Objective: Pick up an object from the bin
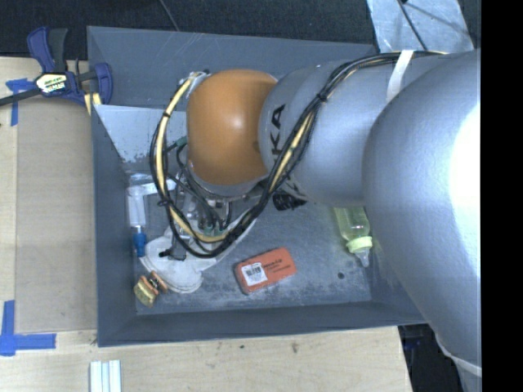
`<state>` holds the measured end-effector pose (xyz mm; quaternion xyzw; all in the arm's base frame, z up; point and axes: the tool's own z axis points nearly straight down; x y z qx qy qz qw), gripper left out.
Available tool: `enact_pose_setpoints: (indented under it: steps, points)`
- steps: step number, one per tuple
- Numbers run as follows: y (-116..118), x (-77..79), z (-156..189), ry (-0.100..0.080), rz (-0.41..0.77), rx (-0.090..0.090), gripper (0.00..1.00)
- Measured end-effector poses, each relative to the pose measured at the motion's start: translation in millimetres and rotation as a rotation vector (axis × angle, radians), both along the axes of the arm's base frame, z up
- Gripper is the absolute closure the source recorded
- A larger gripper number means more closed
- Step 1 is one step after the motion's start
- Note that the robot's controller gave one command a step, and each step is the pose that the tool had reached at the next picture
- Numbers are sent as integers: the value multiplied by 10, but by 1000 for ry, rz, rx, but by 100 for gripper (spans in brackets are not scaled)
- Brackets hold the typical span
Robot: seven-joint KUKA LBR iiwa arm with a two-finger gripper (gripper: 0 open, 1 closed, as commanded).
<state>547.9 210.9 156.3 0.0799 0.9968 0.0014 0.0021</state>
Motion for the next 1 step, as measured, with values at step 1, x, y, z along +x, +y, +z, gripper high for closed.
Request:
enact_pose_setpoints:
  steps: [1]
  points:
    - [-12,-4,-11,2,-2,-2,0]
